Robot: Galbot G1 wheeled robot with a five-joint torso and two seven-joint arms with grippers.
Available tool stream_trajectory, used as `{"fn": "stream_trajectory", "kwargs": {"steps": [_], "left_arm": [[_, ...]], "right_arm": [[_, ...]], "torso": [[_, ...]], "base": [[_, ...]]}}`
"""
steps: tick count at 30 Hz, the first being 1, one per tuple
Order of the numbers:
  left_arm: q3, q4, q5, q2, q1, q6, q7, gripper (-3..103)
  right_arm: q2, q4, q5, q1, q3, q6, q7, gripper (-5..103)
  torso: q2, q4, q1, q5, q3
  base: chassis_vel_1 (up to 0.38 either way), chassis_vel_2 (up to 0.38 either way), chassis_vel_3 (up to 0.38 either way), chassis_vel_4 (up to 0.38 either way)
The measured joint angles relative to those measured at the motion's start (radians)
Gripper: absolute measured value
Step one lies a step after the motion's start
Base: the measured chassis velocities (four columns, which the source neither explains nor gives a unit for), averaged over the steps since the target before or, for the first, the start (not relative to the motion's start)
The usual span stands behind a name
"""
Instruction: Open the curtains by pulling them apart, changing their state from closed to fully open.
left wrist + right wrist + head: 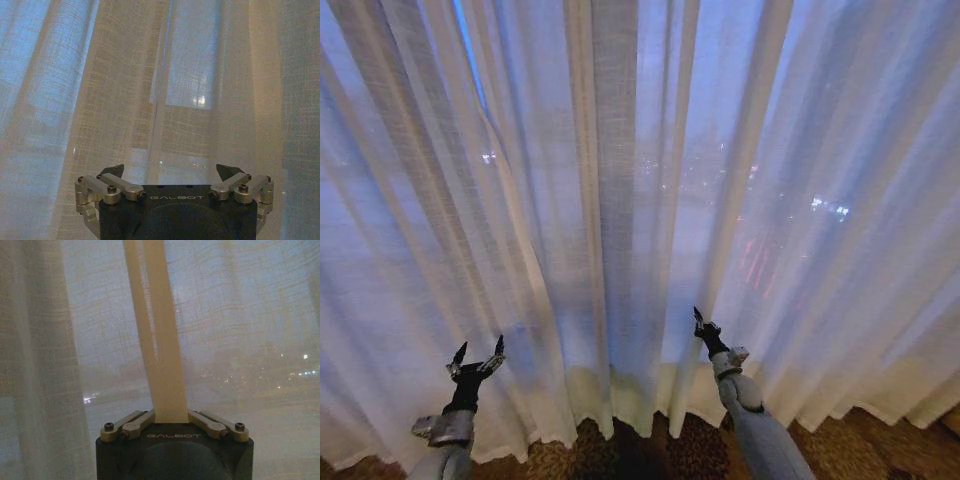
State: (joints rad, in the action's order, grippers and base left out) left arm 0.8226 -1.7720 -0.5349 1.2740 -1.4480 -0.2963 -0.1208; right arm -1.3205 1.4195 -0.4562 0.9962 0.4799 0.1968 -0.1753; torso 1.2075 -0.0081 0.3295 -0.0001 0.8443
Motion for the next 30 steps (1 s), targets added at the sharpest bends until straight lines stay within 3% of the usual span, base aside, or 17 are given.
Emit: {"fn": "stream_trajectory", "kwargs": {"steps": [15,30], "left_arm": [[0.0,0.0,0.0,0.0,0.0,0.0,0.0,100],[0.0,0.0,0.0,0.0,0.0,0.0,0.0,100]], "right_arm": [[0.014,0.017,-0.019,0.009,0.012,-0.042,-0.006,0],[0.03,0.011,-0.039,0.009,0.027,-0.042,-0.017,0]], "torso": [[0.0,0.0001,0.0,-0.0001,0.0],[0.0,0.0,0.0,0.0001,0.0]], "base": [[-0.039,-0.039,0.037,0.043],[-0.251,-0.255,0.253,0.247]]}}
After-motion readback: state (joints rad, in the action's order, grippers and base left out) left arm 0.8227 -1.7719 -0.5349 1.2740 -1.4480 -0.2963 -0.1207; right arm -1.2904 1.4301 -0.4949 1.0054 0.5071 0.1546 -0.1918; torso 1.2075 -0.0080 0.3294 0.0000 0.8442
